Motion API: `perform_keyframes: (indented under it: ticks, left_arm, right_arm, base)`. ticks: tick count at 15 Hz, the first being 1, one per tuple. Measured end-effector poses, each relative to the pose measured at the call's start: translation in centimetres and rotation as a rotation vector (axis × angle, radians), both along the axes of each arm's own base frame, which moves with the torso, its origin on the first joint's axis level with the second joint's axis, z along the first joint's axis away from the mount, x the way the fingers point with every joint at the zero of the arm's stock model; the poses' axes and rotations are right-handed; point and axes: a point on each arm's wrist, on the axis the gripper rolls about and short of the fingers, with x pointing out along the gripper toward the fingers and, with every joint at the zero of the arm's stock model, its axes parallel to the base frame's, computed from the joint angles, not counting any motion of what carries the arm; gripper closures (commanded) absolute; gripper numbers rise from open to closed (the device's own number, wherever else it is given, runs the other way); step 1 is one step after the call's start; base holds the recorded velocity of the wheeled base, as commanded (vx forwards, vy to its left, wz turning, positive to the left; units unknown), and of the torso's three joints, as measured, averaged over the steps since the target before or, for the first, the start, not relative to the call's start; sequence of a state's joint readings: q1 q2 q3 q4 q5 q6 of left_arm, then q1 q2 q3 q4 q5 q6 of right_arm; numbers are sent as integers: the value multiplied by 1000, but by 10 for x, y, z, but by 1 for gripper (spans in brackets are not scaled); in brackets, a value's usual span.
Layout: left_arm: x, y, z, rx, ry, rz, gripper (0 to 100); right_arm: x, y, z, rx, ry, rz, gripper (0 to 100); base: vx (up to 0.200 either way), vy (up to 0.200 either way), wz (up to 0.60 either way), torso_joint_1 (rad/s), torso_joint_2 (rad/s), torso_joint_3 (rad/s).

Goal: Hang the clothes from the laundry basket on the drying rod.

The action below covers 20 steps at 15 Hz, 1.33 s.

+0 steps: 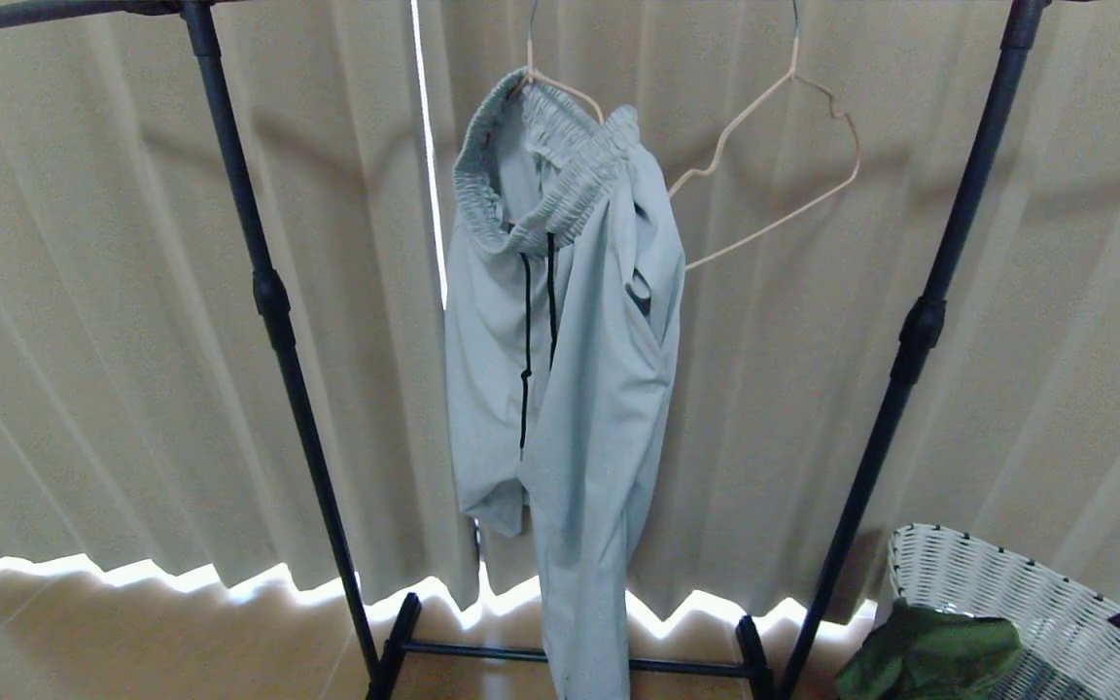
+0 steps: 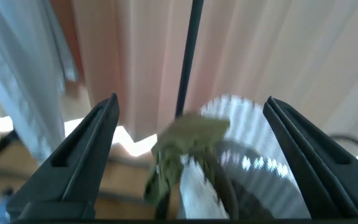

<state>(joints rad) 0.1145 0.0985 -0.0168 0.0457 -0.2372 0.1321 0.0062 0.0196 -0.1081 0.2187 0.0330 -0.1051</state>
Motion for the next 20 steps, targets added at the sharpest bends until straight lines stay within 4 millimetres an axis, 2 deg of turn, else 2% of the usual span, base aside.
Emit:
perform_keyframes:
  ticks: [2,4,6,10,12,16,20]
  left_arm:
    - [0,0,0,-2,1,2,0]
    - [0,0,0,-1,0,2,0]
    - [0,0,0,-1,1,3,0]
    - [0,0,0,-1,1,2,0]
    - [0,0,0,-1,1,2,0]
    - [0,0,0,0,0,4,0]
    - [0,0,0,7,0,2,0]
  right_arm:
    - [0,0,15,-32,57,9,0]
    - [11,0,30,-85,163,22,0]
    - [28,0,41,-158,293,42,0]
    - [80,0,47,-341,559,96,0]
    - [109,0,42,-395,653,123,0]
    - [161,-3,17,-487,841,189,0]
    - [193,-14,-10,-530,938,210,0]
  base:
    - [0,0,0,0,0,0]
    - [0,0,0,0,0,0]
    - [0,0,0,0,0,0]
    - [0,0,0,0,0,0]
    - [0,0,0,0,0,0]
    - [0,0,0,0,0,0]
    - [0,0,0,0,0,0]
